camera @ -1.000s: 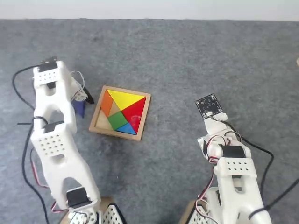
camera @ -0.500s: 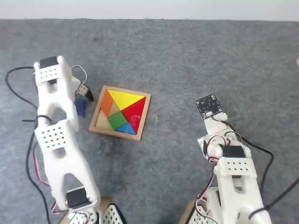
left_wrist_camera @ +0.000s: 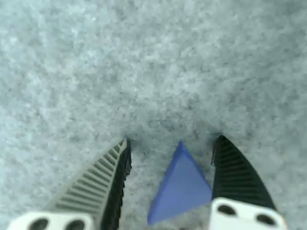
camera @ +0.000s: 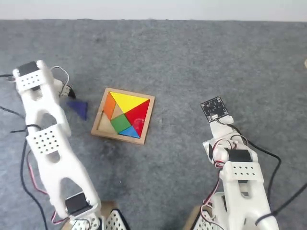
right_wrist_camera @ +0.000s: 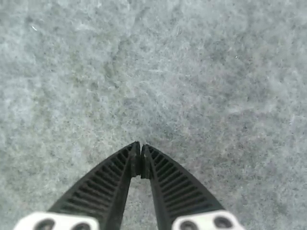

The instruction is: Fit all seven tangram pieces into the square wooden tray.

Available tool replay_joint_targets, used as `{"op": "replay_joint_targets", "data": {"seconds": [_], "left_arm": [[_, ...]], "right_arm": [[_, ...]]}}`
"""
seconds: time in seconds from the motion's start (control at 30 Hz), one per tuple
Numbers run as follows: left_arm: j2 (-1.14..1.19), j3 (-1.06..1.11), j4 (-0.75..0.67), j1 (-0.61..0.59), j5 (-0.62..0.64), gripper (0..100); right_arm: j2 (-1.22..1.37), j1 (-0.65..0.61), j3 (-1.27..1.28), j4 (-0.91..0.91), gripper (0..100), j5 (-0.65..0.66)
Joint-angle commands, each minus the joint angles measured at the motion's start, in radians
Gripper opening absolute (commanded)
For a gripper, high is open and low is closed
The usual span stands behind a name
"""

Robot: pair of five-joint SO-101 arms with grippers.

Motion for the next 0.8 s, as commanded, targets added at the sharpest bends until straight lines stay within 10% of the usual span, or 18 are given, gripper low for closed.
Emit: {"op": "replay_joint_targets", "data": {"seconds": [0.0, 0.57, 0.77], "left_arm": [[-0.020, -0.035, 0.026, 0.038, -0.055, 26], [-0.021, -0.041, 0.028, 0.124, -0.157, 15], [-0.021, -0.035, 0.026, 0.123, -0.170, 28]], "right_arm": [[-0.030, -0.008, -0.005, -0.015, 0.8, 0.008], [-0.030, -0.008, -0.005, -0.015, 0.8, 0.011], [-0.030, -0.008, -0.005, -0.015, 0.8, 0.011]]}}
